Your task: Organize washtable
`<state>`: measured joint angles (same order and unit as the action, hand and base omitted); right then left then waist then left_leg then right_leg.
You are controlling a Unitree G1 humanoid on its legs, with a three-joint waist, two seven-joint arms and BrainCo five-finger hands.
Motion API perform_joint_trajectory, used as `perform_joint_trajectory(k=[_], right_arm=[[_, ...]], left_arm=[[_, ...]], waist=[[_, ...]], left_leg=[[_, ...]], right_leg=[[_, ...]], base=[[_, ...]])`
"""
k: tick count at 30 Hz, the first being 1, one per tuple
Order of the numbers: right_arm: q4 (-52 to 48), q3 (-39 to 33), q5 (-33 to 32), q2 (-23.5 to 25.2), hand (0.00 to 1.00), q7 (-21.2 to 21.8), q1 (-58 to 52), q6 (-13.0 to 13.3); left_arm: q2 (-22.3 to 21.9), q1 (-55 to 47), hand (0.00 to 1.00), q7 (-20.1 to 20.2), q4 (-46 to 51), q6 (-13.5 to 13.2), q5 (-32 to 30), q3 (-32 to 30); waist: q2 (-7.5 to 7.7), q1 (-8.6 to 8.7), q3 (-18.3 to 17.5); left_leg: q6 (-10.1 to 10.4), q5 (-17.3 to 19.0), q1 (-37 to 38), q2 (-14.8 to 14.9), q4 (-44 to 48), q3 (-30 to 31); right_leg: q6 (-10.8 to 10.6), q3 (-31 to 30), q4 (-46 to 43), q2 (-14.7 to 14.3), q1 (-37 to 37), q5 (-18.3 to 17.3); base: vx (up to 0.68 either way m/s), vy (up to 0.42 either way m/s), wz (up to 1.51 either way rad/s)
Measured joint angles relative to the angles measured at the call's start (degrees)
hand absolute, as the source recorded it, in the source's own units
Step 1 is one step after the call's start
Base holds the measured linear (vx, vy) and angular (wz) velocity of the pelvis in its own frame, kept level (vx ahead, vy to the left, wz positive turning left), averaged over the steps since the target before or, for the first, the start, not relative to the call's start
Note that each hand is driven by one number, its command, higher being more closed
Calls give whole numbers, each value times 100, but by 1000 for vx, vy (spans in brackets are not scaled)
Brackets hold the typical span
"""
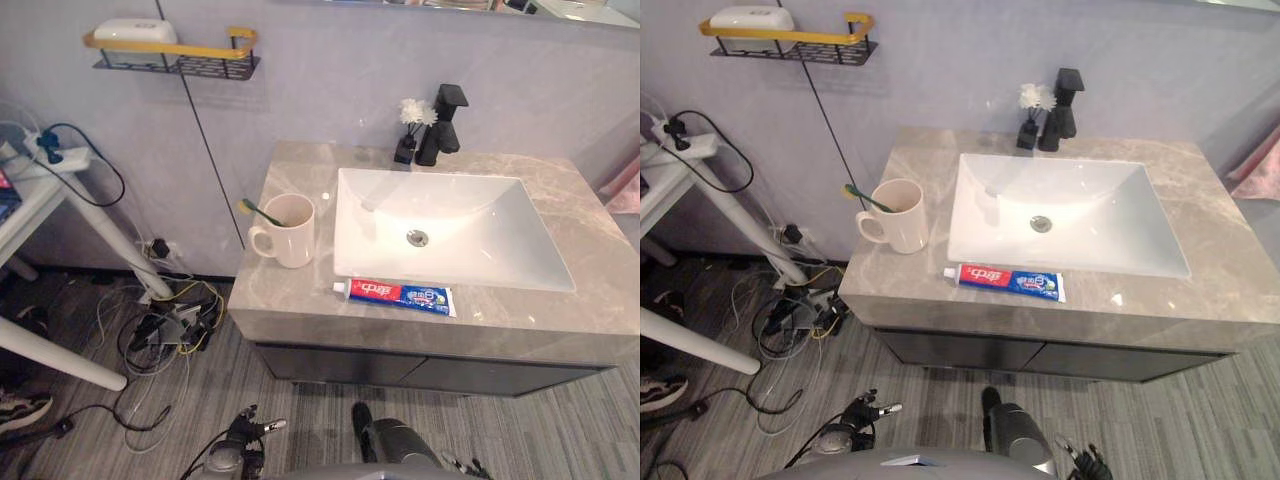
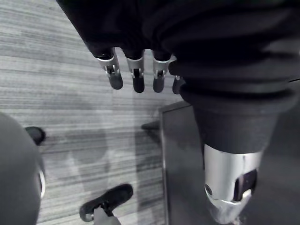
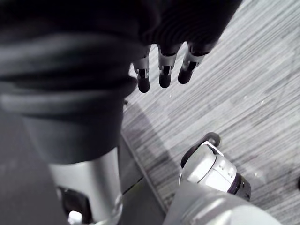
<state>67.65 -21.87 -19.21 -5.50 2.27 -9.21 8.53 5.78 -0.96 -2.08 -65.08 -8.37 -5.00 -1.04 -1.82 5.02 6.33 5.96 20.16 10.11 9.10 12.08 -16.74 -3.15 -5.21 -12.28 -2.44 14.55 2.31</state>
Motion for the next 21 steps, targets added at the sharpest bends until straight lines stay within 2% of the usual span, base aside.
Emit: perform_joint_trajectory(k=[2, 3, 6, 9, 10, 11, 12, 13, 14, 15, 17, 19, 21], right_arm=[[-10, 3, -1, -39, 0, 2, -4, 11], [-12, 51, 1, -18, 0, 6, 17, 11], [-12, 91, 1, -23, 0, 3, 41, 2], [-23, 224, 1, 7, 0, 2, 127, 2], [-37, 344, 1, 40, 0, 3, 136, 6], [-77, 426, 0, 104, 0, 6, 148, 19], [-80, 428, 1, 121, 0, 8, 194, 16], [-22, 393, -4, 152, 0, 2, 265, -45], [-19, 351, 2, 142, 0, -5, 231, -49], [-21, 320, 4, 128, 0, 1, 138, -41], [-18, 317, 6, 135, 0, 7, 118, -38], [-15, 293, 8, 113, 0, 28, 158, -1], [-14, 281, 10, 98, 0, 26, 190, -3]], left_arm=[[-32, 61, 0, 6, 25, -34, 0, 152], [-29, 112, 0, -9, 112, -91, 2, 176], [43, 297, 0, -41, 212, -144, 4, 275], [240, 313, 0, -62, 212, -143, -10, 295], [335, 351, 0, -72, 247, -144, -52, 268], [464, 366, 0, -70, 329, -138, -60, 259], [507, 338, 0, -66, 383, -137, -61, 240], [525, 345, 0, -60, 430, -134, -64, 113], [508, 364, 0, -63, 452, -134, -62, 120], [479, 325, 0, -63, 455, -129, -59, 151], [485, 216, 0, -51, 417, -88, -56, 150], [397, 196, 0, -10, 396, -80, -52, 149], [369, 155, 0, 7, 380, -72, -47, 149]], waist=[[-86, 50, -114], [-96, 56, -149], [-66, 39, -115], [60, 61, -45], [214, 43, 33], [371, 46, 93], [352, 20, 109], [323, 68, 136], [318, 65, 145], [326, 55, 120], [385, 38, 55], [304, -133, -217], [301, -159, -221]], left_leg=[[-13, -72, -131, -44, -107, -83], [-39, -136, -227, -128, -217, -171], [-76, -216, -392, -278, -322, -347], [-96, -205, -348, -319, -288, -652], [-128, -190, -344, -356, -175, -662], [-175, -198, -349, -372, -117, -669], [-231, -233, -396, -260, -117, -722], [-216, -220, -434, -109, -85, -735], [-214, -220, -384, -64, -61, -633], [-173, -244, -289, -51, -16, -508], [-125, -272, -292, -72, 5, -371], [-20, -340, -533, 15, -133, -328], [31, -382, -574, 35, -163, -354]], right_leg=[[23, -116, 535, -3, -52, 338], [17, -220, 860, 36, -13, 568], [-57, -468, 1377, 90, 46, 944], [-64, -741, 1458, -23, 88, 1136], [-78, -844, 1283, -59, 181, 1182], [-298, -941, 1351, -88, 165, 1332], [-598, -973, 1439, -54, 155, 1363], [-1, -660, 60, -145, 519, 419], [147, -383, -1309, -49, 783, -341], [126, -212, -2103, 180, 739, -710], [24, -175, -1893, 258, 460, -798], [-52, -228, -749, 192, 188, -763], [-100, -339, -232, 176, 32, -671]], base=[[-38, 45, -34], [-20, 42, -27], [2, 26, -39], [26, 2, -54], [-59, -12, -51], [-76, 17, -50], [252, 77, -27], [578, 111, 9], [883, 109, 39], [723, 41, 52], [469, -32, 34], [408, -106, 4], [370, -82, -21]])
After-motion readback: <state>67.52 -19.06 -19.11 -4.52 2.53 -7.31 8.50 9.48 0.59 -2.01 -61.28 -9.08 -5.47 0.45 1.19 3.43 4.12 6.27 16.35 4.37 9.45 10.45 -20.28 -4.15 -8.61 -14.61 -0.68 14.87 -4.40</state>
